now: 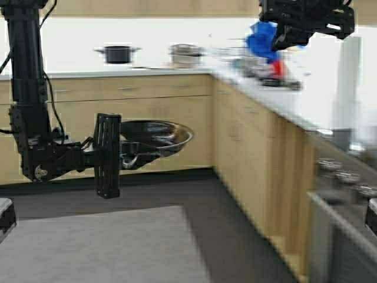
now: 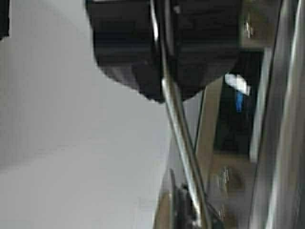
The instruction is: Add oil to the pan and cook the shrimp and serve it
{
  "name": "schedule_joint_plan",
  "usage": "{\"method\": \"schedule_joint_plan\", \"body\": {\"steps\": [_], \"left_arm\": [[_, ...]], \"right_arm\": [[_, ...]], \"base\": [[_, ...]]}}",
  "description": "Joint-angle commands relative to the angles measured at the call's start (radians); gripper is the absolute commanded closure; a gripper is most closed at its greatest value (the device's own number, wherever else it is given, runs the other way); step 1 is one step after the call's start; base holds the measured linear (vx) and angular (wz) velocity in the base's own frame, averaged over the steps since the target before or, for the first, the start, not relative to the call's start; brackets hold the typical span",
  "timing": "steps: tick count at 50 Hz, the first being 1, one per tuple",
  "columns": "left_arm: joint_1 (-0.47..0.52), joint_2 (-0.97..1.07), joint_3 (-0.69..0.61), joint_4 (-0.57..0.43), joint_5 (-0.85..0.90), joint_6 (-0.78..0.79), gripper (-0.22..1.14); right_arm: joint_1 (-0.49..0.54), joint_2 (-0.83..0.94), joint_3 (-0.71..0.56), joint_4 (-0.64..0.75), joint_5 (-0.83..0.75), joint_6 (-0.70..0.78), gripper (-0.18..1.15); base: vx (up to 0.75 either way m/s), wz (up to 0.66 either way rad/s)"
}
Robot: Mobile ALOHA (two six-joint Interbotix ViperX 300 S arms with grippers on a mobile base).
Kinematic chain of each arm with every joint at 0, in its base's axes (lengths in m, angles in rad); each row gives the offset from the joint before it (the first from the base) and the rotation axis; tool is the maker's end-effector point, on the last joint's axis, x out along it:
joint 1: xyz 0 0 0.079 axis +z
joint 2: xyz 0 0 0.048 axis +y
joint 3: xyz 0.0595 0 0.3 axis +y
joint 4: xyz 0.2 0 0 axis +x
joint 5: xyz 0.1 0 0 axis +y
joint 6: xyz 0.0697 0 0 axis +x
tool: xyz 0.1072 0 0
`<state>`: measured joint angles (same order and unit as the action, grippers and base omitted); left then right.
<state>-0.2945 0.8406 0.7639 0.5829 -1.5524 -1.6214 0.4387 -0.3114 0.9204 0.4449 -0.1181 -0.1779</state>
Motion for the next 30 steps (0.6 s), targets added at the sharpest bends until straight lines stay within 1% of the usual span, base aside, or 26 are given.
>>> {"method": "schedule_joint_plan", "body": {"steps": [1,11,19,30], "left_arm": [[-0.008,-0.067,-0.011,0.005,-0.037,0.041,0.89],[-0.008,-0.064,-0.005,0.006,-0.037,0.043,0.89],[-0.008,-0.064,0.011,0.009,-0.043,0.074,0.89],[-0.008,-0.054,-0.003,0.011,-0.043,0.074,0.89]], "right_arm": [[0.005,-0.009,-0.02,-0.002,-0.002,-0.003,0.92],[0.002,-0.008,-0.018,-0.002,0.003,-0.003,0.92],[0.002,-0.008,-0.026,-0.002,0.012,-0.002,0.92],[0.005,-0.002,-0.025,-0.002,0.012,-0.012,0.92]], "base": [[0.07,0.6],[0.06,0.52],[0.06,0.47],[0.06,0.48]]}}
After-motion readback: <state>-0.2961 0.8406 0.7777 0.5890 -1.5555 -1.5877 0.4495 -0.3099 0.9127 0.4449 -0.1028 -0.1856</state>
